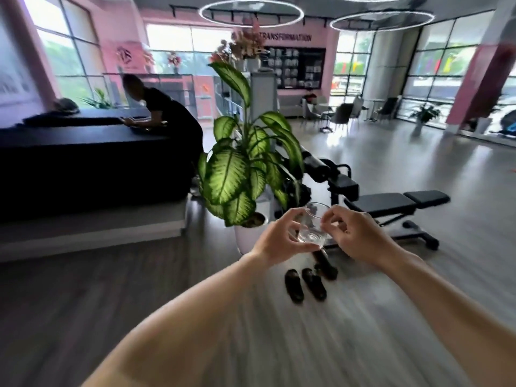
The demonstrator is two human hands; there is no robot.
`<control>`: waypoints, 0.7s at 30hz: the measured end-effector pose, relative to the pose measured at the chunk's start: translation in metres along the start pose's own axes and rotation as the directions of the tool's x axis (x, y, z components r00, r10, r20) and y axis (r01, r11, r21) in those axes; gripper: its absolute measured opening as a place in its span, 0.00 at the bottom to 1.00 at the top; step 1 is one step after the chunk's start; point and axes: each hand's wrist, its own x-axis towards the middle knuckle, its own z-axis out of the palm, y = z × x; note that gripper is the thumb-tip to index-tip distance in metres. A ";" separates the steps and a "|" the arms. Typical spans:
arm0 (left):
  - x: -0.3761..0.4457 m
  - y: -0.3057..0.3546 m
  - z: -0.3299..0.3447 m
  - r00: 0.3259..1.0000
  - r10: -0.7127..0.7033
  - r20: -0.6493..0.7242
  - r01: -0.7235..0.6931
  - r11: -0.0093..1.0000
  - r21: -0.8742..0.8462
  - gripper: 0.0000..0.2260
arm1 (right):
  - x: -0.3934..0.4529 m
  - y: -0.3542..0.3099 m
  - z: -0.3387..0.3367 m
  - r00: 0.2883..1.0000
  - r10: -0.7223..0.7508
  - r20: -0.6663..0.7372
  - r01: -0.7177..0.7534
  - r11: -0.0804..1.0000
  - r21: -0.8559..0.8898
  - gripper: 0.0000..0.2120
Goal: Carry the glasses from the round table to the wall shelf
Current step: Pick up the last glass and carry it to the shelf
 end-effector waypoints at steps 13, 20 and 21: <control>0.181 -0.068 -0.126 0.974 -0.012 -0.228 0.054 0.983 0.176 0.36 | 0.268 0.008 0.036 0.961 -0.266 0.076 0.263 0.964 0.040 0.02; 0.273 -0.086 -0.178 0.924 -0.017 -0.381 0.122 0.960 0.253 0.35 | 0.408 0.020 0.046 0.898 -0.422 0.125 0.409 0.905 0.114 0.02; 0.281 -0.089 -0.185 0.916 -0.028 -0.400 0.140 0.957 0.255 0.35 | 0.424 0.018 0.047 0.889 -0.436 0.139 0.421 0.899 0.123 0.02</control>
